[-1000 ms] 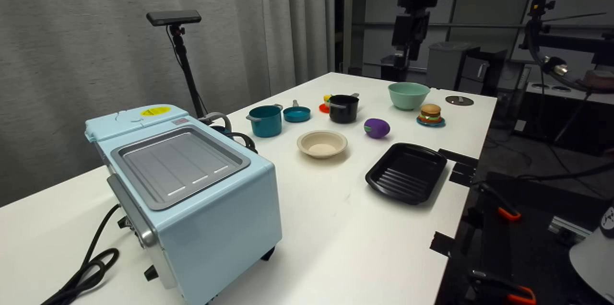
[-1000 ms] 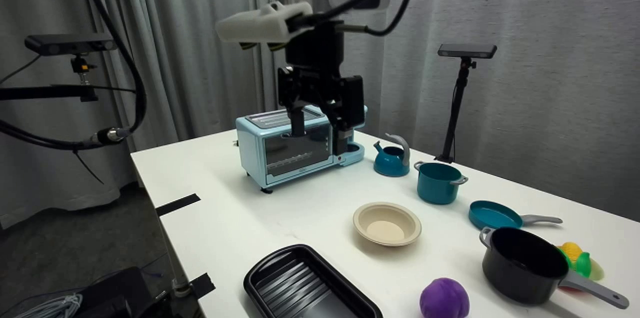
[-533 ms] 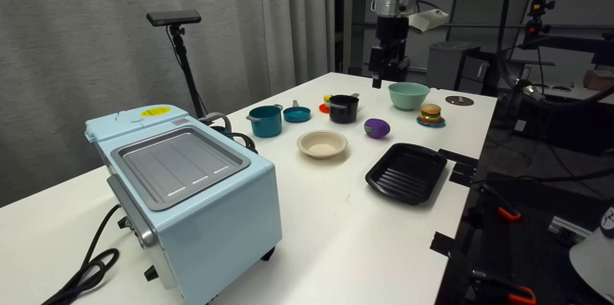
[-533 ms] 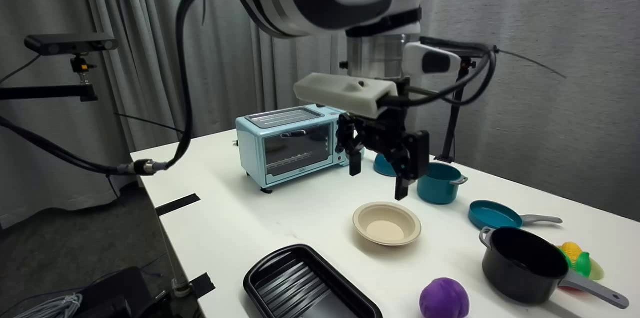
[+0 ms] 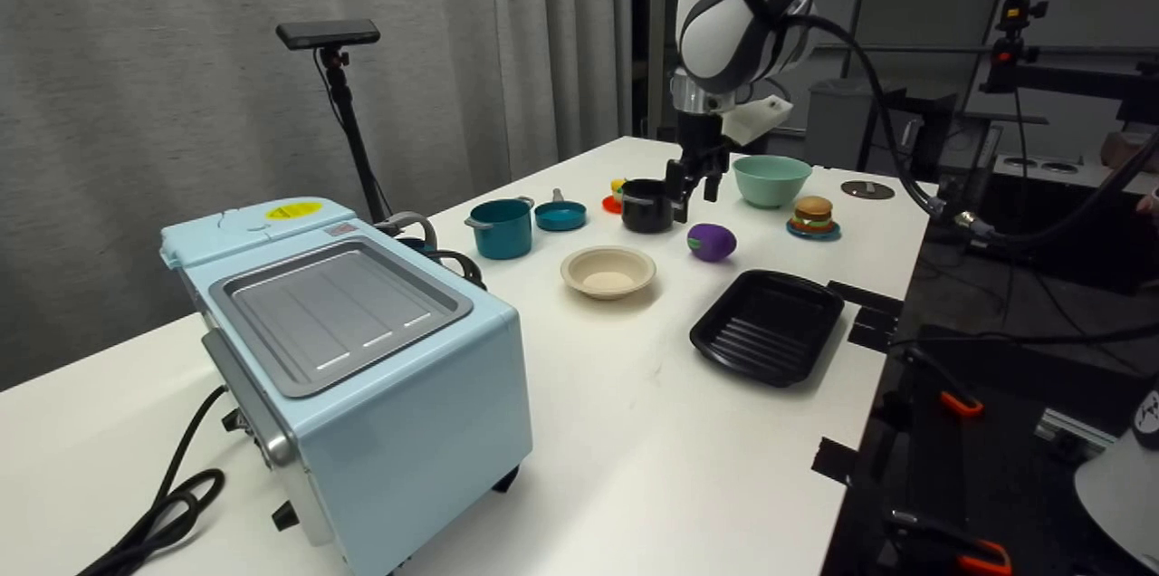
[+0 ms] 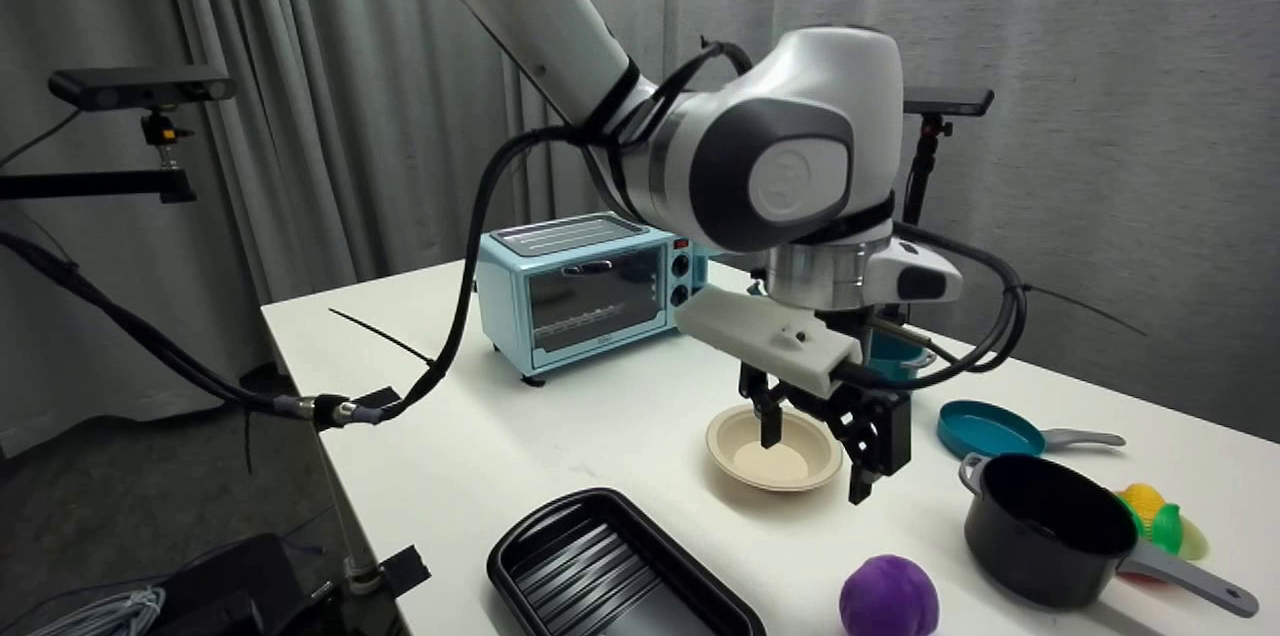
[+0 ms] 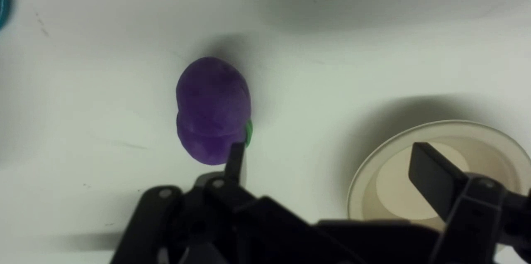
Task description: Put the purple plush toy on the white bowl
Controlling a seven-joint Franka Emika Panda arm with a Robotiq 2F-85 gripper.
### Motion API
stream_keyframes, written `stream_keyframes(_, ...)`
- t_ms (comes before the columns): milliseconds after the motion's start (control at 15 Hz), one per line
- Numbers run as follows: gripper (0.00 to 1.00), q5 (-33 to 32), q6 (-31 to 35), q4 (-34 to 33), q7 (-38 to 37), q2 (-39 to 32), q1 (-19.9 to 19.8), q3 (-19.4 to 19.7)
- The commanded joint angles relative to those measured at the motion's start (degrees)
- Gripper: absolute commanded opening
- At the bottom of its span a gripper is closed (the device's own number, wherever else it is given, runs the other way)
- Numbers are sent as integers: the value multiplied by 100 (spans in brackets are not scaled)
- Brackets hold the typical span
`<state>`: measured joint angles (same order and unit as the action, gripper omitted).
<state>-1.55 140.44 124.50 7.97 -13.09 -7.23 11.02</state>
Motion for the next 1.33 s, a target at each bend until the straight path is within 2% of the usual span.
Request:
stream_keyframes(0, 100, -95, 343, -440, -184, -743, -119, -68)
stream_keyframes(667, 100, -718, 367, -1177, -713, -1686, -302, 449)
stream_keyframes(867, 100, -851, 377, -1161, -984, -1833, -251, 562)
stream_keyframes(933, 91, -851, 346, -1176, -1045, -1892, -251, 565)
stream_keyframes(1000, 72, -828, 316, -1183, -1107, -1933, -251, 553)
stream_keyframes(1267, 42, -755, 298, -1104, -1268, -1826, -199, 498)
